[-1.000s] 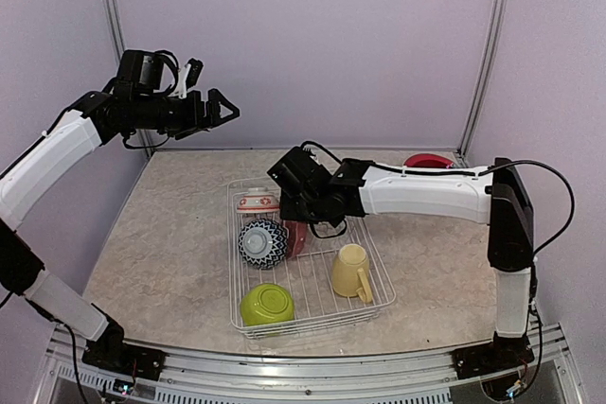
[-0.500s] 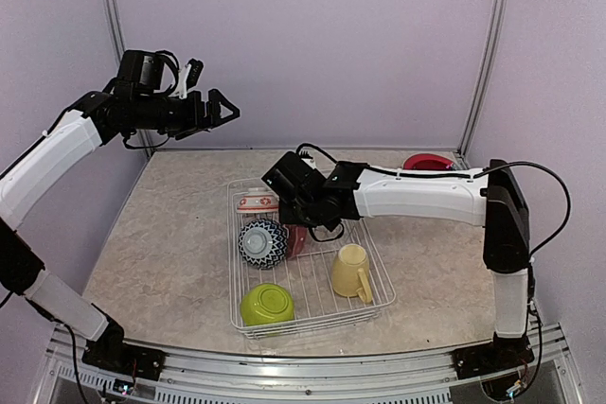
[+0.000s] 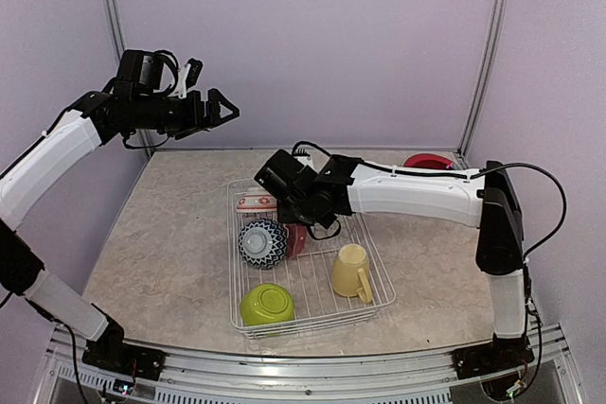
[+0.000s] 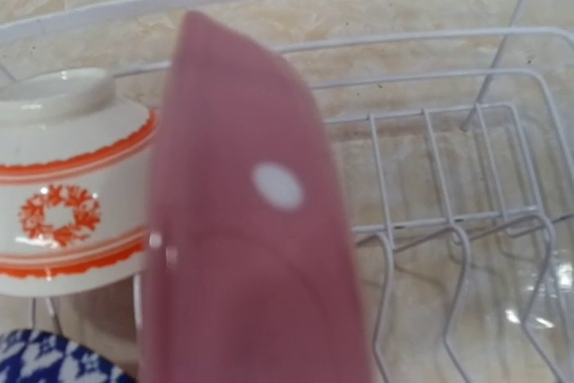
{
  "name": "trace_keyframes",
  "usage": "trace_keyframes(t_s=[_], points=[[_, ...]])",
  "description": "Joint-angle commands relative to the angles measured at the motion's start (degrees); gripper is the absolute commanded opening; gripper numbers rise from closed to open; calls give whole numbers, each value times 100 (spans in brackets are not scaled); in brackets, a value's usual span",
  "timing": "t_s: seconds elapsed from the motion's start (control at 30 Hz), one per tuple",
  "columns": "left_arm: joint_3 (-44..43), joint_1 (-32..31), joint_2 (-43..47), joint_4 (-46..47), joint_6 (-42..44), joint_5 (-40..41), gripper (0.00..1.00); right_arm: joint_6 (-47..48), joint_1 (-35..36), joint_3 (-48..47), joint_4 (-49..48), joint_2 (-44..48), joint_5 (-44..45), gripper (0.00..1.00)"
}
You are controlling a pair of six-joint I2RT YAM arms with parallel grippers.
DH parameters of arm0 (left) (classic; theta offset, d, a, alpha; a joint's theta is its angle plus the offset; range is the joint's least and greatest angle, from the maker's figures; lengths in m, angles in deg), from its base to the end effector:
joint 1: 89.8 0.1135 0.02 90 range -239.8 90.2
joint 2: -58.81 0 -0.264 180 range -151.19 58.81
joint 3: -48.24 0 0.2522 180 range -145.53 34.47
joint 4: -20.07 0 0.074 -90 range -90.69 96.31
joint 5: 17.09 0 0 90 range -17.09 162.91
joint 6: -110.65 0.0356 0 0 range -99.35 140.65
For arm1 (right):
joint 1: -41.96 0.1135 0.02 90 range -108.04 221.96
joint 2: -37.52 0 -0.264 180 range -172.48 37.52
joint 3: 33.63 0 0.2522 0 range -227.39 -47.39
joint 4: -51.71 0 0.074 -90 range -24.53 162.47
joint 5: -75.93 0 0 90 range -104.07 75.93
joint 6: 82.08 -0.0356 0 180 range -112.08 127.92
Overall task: Unload the mixed dishes from the dish rack
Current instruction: Grab the plate from the dish rack.
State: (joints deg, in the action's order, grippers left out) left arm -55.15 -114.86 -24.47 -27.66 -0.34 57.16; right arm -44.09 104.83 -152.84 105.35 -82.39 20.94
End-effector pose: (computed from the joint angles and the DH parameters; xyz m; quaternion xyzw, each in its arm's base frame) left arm 0.2875 -0.1451 0.4122 0.1010 0.8443 -0.3085 0.4263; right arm 0.2297 0.4036 0.2554 0.0058 0.9125 0.0920 0.3985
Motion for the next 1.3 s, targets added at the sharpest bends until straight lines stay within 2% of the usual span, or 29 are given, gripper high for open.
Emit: trace_keyframes(t_s=[0.0,0.13,0.4,0.67,0.9,1.07,1.17,1.27], points=[[-27,13,72,-4,8,48,99,30,163,-842,527,-56,790,0],[39,16,54,40,49,171,99,6,248,-1403,1105,-216,1150,0],[35,39,52,34,130,315,99,235,269,-1769,1609,-207,1540,0],[7,114,-106,-4,78,235,99,610,227,-1590,1579,295,1776,0],[-2,146,-80,-12,82,211,99,875,-25,-265,400,1353,1158,0],[-7,153,-65,-12,80,200,99,697,-269,235,158,1754,842,0],[-9,154,-78,-12,70,169,99,759,-578,1007,-697,2236,35,0],[-8,155,-90,-11,54,130,99,658,-1183,2048,-2111,2845,-1222,0]])
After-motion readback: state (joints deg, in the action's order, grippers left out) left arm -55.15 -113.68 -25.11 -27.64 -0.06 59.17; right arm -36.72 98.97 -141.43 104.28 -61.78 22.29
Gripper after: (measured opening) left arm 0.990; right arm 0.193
